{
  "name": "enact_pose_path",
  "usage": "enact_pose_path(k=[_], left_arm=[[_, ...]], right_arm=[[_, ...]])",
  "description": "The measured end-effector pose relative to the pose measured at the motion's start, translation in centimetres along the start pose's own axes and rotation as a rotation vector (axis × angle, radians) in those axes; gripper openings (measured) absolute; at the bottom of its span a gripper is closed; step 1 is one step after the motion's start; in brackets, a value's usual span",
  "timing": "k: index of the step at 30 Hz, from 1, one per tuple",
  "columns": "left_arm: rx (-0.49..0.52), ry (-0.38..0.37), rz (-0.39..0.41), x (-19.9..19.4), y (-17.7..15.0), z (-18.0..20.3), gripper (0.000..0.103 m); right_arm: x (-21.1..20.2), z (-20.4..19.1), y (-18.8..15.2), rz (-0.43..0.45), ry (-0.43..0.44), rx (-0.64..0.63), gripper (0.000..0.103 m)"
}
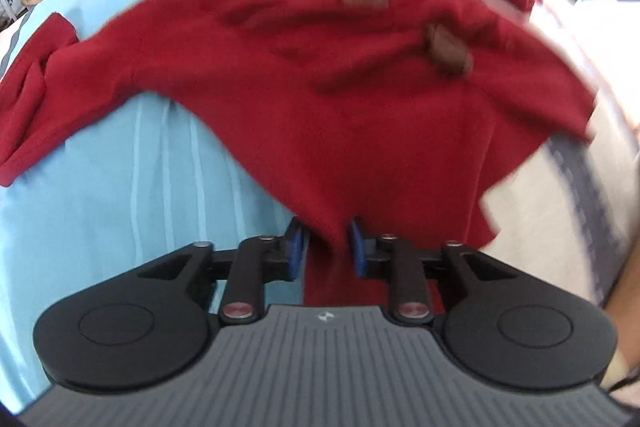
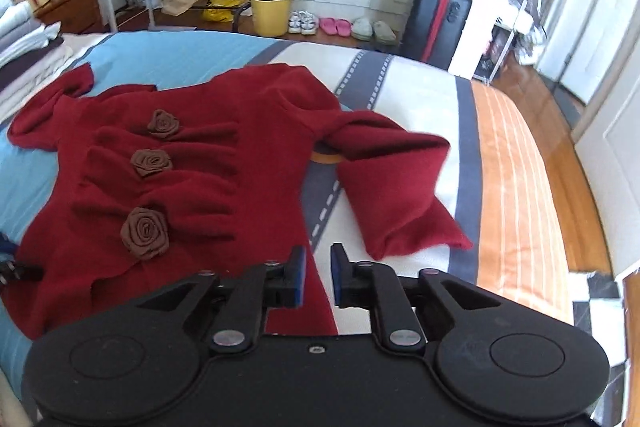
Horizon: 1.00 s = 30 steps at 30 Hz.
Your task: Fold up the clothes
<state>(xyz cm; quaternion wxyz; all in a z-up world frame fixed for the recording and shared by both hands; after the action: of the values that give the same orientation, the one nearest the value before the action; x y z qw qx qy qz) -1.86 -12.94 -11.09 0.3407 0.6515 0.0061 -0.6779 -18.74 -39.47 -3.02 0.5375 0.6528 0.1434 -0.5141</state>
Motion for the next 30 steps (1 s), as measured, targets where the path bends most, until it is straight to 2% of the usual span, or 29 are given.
enact_pose_path(k=[2, 4, 6, 8, 9, 10, 12, 15, 18, 20, 22, 24, 26, 29, 30], left_arm=[[-0.072, -0.090, 0.077, -1.8, 0.7, -1.2, 0.048], [-0.134, -0.150, 0.131, -3.0, 1.8, -2.7, 0.049], [-0.176, -0.133, 0.150, -3.8, 3.0, -4.2, 0.049], [-0.192, -0.073, 0.159, -4.4, 4.8, -5.5, 0.050], [-0.196, -0.043, 0.164, -4.7, 5.7, -6.2, 0.052], [-0.203, -0.015, 0.165, -4.7, 6.8, -6.8, 0.052], [-0.239, 0.023, 0.144, -3.8, 9.5, -8.6, 0.052], [-0.322, 0.063, 0.129, -1.3, 13.7, -11.6, 0.052], [-0.405, 0.121, 0.148, 1.5, 16.0, -13.9, 0.054], [-0.408, 0.186, 0.141, 3.2, 16.3, -14.7, 0.054], [-0.372, 0.255, 0.132, 4.9, 16.8, -15.1, 0.055], [-0.371, 0.279, 0.164, 5.9, 17.1, -15.8, 0.059], [-0.413, 0.259, 0.210, 6.9, 17.3, -16.4, 0.060], [-0.468, 0.159, 0.196, 8.9, 17.2, -16.8, 0.060], [-0.459, 0.147, 0.199, 9.2, 17.3, -16.7, 0.064]], right_arm=[[0.1, -0.4, 0.7, 0.011, 0.011, -0.029, 0.026], [0.2, -0.6, 1.7, 0.028, 0.047, -0.035, 0.028], [0.2, -0.6, 3.1, 0.044, 0.125, 0.002, 0.029], [-0.2, -1.0, 4.9, 0.074, 0.220, 0.024, 0.029], [-0.4, -1.3, 5.9, 0.093, 0.272, 0.031, 0.033], [-0.5, -1.6, 6.9, 0.111, 0.309, 0.034, 0.048], [0.1, -2.3, 8.9, 0.140, 0.314, 0.023, 0.065], [3.3, -2.8, 12.1, 0.152, 0.266, 0.025, 0.065], [8.0, -1.6, 14.2, 0.124, 0.205, 0.122, 0.065], [10.3, -0.6, 14.4, 0.116, 0.208, 0.190, 0.065], [12.1, 0.1, 14.0, 0.105, 0.234, 0.205, 0.065], [13.5, 0.4, 13.4, 0.095, 0.235, 0.198, 0.066], [14.9, 0.7, 13.0, 0.085, 0.224, 0.198, 0.066], [16.6, 0.1, 13.1, 0.060, 0.277, 0.203, 0.067], [17.1, -0.1, 13.0, 0.057, 0.289, 0.195, 0.069]])
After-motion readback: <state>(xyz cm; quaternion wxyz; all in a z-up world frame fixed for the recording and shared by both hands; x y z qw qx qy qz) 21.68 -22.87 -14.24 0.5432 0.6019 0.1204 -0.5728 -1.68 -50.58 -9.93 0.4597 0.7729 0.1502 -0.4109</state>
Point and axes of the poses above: each gripper's, at about its wrist camera, not at the fingertips, and x roughly the way its jaws point, z to its right, y to its top, the point moved 4 cm from there along x, roughly the way its jaws point, and after that the axes turned 4 degrees about -z, right-handed, at the moved point
